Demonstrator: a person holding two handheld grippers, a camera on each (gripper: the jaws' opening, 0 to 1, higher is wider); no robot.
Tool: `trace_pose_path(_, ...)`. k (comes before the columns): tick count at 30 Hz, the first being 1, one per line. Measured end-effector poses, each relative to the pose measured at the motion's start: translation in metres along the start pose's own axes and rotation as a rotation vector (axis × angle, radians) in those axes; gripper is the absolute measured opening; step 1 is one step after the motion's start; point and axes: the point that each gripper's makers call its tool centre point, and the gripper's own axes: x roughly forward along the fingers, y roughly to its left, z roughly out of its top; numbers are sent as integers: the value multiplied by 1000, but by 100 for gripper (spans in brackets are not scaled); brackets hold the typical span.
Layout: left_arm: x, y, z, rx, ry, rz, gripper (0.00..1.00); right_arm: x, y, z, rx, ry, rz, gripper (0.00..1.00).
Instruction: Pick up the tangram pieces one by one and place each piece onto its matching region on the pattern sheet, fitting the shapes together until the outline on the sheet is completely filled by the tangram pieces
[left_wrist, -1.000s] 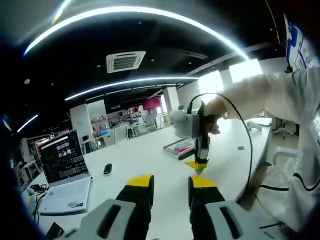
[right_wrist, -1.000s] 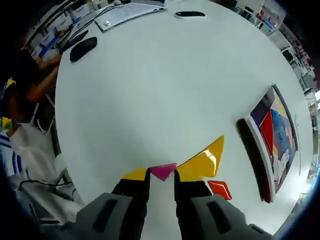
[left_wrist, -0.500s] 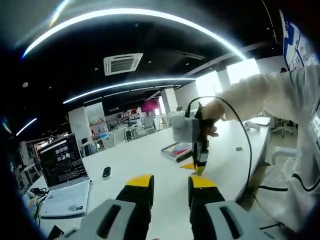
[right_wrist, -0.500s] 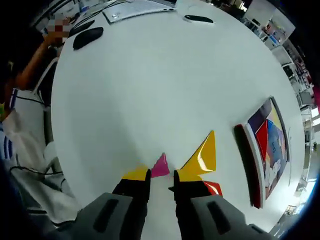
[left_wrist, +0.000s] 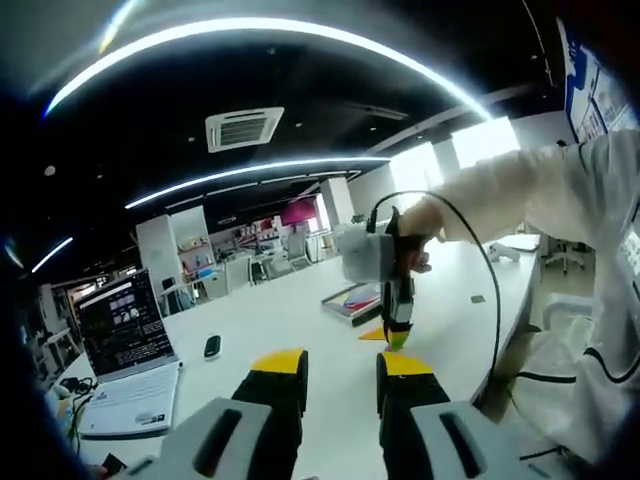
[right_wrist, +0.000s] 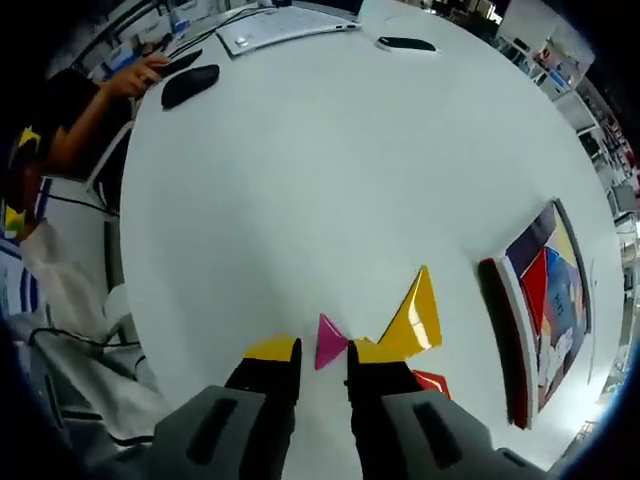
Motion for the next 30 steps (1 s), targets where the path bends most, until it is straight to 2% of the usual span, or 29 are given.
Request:
trace_pose_path(3,-2,2,0,-2,-3,7,29,2,-9,1,6,-6,-16,19)
trace_pose_path(7,-5,3,3,-5,-17,7,29,1,-11,3,33,-7,1,19)
trace_pose_path(10,-5,1,7,-6,-31,-5,29,1,-10,3,14,-7,1,19)
trace_pose_path(12,-5,-1,8,-4,-35,-11,29,1,-14,1,56,16,-21,16)
trace_pose_path(15,-5,0,10,2,-42,-4,29,2,-12,-2,99,43,-17,15)
trace_pose_path(18,-5,1,12,-3,-50,1,29,2,-9,-4,88,49,-17,15)
trace_pose_path(21,-5,2,10,-3,-45,6,29,0,-7,-6,130,68,0,15)
trace_pose_path(27,-5,1,10,-5,-46,3,29,-21,-19,12,179,33,2,15)
trace_pose_path(30,-4,0,9,-4,-42,-1,29,-34,-37,24,210,1,-14,15)
